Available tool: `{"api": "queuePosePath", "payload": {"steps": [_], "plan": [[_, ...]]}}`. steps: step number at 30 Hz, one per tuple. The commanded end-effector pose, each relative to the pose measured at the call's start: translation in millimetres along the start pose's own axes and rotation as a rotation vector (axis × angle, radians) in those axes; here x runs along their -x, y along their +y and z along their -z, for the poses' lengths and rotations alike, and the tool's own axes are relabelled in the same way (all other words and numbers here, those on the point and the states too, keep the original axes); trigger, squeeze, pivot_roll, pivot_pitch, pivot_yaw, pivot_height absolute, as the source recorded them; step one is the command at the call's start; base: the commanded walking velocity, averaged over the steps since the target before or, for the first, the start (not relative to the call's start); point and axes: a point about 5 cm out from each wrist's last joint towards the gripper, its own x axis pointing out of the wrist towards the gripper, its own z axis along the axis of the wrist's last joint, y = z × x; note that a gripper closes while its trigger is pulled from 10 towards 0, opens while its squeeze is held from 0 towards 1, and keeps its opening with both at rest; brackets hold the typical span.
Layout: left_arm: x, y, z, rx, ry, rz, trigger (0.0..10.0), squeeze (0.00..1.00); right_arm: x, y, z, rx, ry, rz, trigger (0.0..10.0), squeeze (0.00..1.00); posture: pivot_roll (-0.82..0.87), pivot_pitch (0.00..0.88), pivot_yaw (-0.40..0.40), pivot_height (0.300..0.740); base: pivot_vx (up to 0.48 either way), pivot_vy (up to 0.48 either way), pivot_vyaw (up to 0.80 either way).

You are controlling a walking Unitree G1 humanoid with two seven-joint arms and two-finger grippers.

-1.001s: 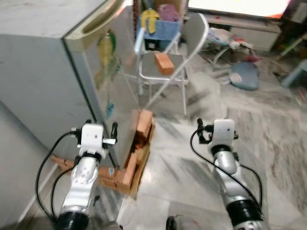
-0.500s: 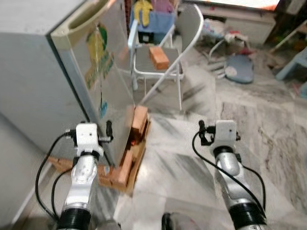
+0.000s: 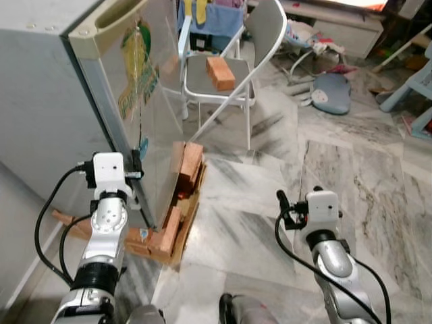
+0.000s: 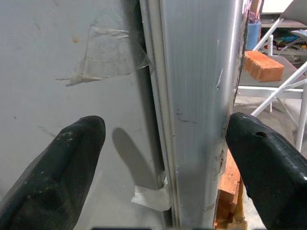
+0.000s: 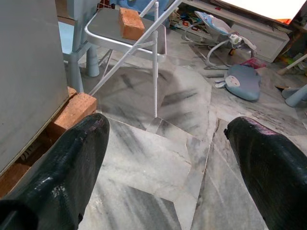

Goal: Restocking fridge

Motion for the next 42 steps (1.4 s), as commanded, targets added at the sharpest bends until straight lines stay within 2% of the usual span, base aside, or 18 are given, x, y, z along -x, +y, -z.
{"api": "queuePosePath", "payload": {"steps": [1,4,6,8,14,16,17,22,25,27,29,30,31,32,34,37,40,42], "plan": [[-5.4,-0.4,-3.2,0.018,-0.007,0.007,10.0,0.0,-0.9,-2.4,-4.2,-0.002,-0.001,-0.003,10.0,0.0,0.01,0.12,-0.062,0.74,0.0,0.0,0.0],[-8.9,-10.4,-7.9,0.047,-0.022,0.09,10.0,0.0,-1.8,-0.9,-5.1,-0.002,0.005,-0.015,10.0,0.0,0.01,0.118,-0.065,0.74,0.0,0.0,0.0],[-9.4,-24.9,-11.8,0.061,-0.032,0.19,10.0,0.0,-3.0,-0.3,-5.9,0.0,0.012,-0.026,10.0,0.0,0.01,0.114,-0.066,0.74,0.0,0.0,0.0],[-8.0,-32.1,-13.0,0.064,-0.035,0.235,10.0,0.0,-4.1,-0.6,-5.8,0.002,0.017,-0.028,10.0,0.0,0.01,0.111,-0.064,0.74,0.0,0.0,0.0],[-6.1,-40.7,-12.6,0.069,-0.039,0.282,10.0,0.0,-6.6,-1.2,-4.4,-0.001,0.028,-0.024,10.0,0.0,0.02,0.101,-0.066,0.74,0.0,0.0,0.0],[-5.0,-45.5,-14.2,0.075,-0.046,0.317,10.0,0.0,-6.6,-1.5,-3.0,-0.001,0.039,-0.023,10.0,0.0,0.02,0.099,-0.069,0.74,0.0,0.0,0.0],[-2.9,-52.6,-17.7,0.083,-0.059,0.369,10.0,0.0,-6.8,-1.3,-1.2,0.001,0.049,-0.024,10.0,0.0,0.03,0.097,-0.073,0.74,0.0,0.0,0.0],[1.4,-63.6,-22.7,0.061,-0.084,0.449,10.0,0.0,-8.3,1.5,4.1,-0.002,0.068,-0.026,10.0,0.0,0.05,0.094,-0.077,0.74,0.0,0.0,0.0],[3.3,-69.0,-23.5,0.083,-0.073,0.493,10.0,0.0,-9.5,5.5,5.4,-0.016,0.075,-0.026,10.0,0.0,0.05,0.091,-0.073,0.74,0.0,0.0,0.0],[14.5,-90.8,-36.5,0.054,-0.118,0.668,10.0,0.0,-10.5,9.5,5.2,-0.027,0.075,-0.034,10.0,0.0,0.05,0.08,-0.062,0.74,0.0,0.0,0.0],[30.0,-111.0,-46.8,-0.012,-0.174,0.84,10.0,0.0,-10.7,9.3,6.0,-0.03,0.078,-0.031,10.0,0.0,0.06,0.074,-0.059,0.74,0.0,0.0,0.0],[45.2,-127.7,-52.8,-0.027,-0.191,0.973,10.0,0.0,-11.9,8.1,7.8,-0.045,0.085,-0.018,10.0,0.0,0.06,0.064,-0.052,0.74,0.0,0.0,0.0],[45.2,-127.7,-52.8,-0.027,-0.191,0.973,10.0,0.0,-11.9,8.1,7.8,-0.045,0.085,-0.018,10.0,0.0,0.06,0.064,-0.052,0.74,0.0,0.0,0.0],[54.8,-136.0,-55.0,0.009,-0.172,1.059,10.0,0.0,-13.8,8.0,8.9,-0.053,0.09,-0.012,10.0,0.0,0.06,0.058,-0.047,0.74,0.0,0.0,0.0],[61.9,-141.0,-56.7,0.043,-0.157,1.122,10.0,0.0,-16.3,8.2,8.9,-0.053,0.09,-0.008,10.0,0.0,0.07,0.053,-0.043,0.74,0.0,0.0,0.0],[62.8,-141.4,-56.5,0.072,-0.151,1.117,10.0,0.0,-19.6,9.9,8.2,-0.055,0.086,-0.005,10.0,0.0,0.07,0.048,-0.04,0.74,0.0,0.0,0.0],[49.2,-123.8,-42.8,0.005,-0.115,0.979,10.0,0.0,-20.8,13.3,8.1,-0.055,0.084,-0.005,10.0,0.0,0.07,0.047,-0.038,0.74,0.0,0.0,0.0],[39.3,-103.6,-38.8,-0.004,-0.1,0.838,10.0,0.0,-21.1,14.6,9.2,-0.057,0.085,-0.005,10.0,0.0,0.08,0.045,-0.036,0.74,0.0,0.0,0.0]]}}
